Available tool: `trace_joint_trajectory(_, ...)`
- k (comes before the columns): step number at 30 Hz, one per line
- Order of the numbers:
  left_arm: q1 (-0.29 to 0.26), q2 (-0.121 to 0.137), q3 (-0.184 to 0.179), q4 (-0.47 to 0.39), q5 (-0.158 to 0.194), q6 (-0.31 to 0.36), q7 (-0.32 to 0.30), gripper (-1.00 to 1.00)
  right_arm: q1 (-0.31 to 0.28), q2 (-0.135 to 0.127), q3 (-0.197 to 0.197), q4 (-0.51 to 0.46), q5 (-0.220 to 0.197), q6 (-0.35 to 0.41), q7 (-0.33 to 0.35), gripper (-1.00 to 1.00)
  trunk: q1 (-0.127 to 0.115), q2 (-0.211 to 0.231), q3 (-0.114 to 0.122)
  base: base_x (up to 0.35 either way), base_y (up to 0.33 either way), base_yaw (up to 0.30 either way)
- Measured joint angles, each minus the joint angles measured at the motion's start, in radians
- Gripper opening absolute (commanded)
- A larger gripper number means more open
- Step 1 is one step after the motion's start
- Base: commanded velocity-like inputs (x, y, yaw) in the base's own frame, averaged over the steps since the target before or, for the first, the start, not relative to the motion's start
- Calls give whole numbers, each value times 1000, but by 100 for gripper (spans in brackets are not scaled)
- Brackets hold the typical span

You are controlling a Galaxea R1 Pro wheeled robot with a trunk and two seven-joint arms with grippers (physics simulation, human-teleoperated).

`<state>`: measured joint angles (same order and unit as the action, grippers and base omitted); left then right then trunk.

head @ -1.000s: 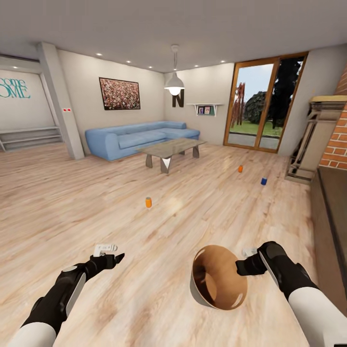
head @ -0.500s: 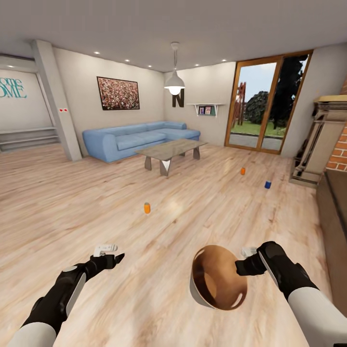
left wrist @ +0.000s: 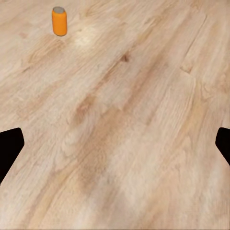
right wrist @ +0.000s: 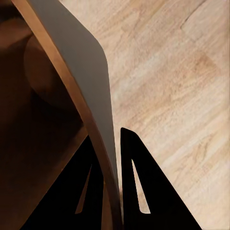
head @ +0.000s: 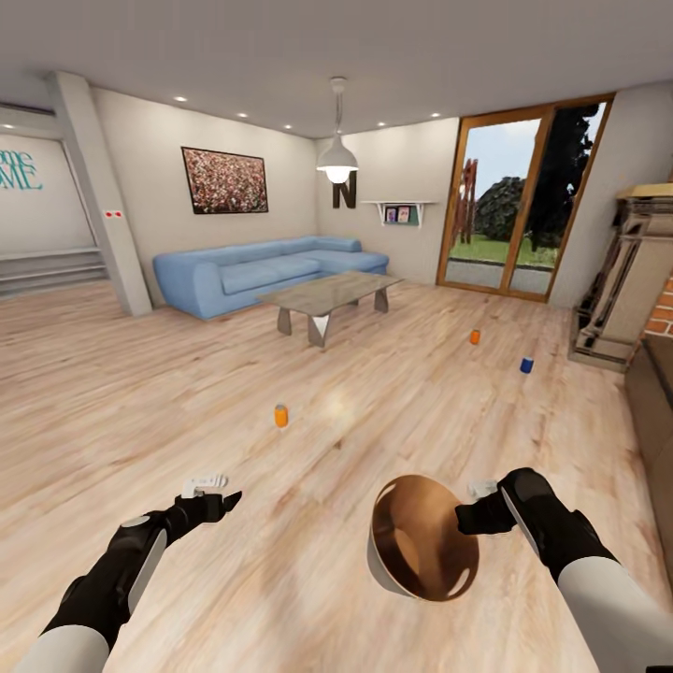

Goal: Put the three can of soda from the living room inside the tash can in the kitchen.

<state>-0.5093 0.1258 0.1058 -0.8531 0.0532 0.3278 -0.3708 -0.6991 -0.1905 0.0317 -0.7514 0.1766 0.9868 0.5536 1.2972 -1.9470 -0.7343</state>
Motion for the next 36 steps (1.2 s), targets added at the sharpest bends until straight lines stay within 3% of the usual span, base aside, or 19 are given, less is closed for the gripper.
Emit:
trace_joint_trajectory(21, 0, 0, 1, 1, 3, 4, -1, 100, 0, 1, 0, 0, 6, -2, -4, -100, 0, 0, 11, 328, 39, -195)
trace_joint_trajectory(29, 0, 0, 1, 2, 3, 7, 0, 100, 0, 2, 0, 0, 3, -1, -5, -100, 0, 0, 12, 320, 154, -32)
trace_joint_trajectory(36, 0, 0, 0, 1, 4, 8, 0, 100, 0, 19, 0, 0, -2, 1, -11, -100, 0, 0, 12, 293, 199, -1)
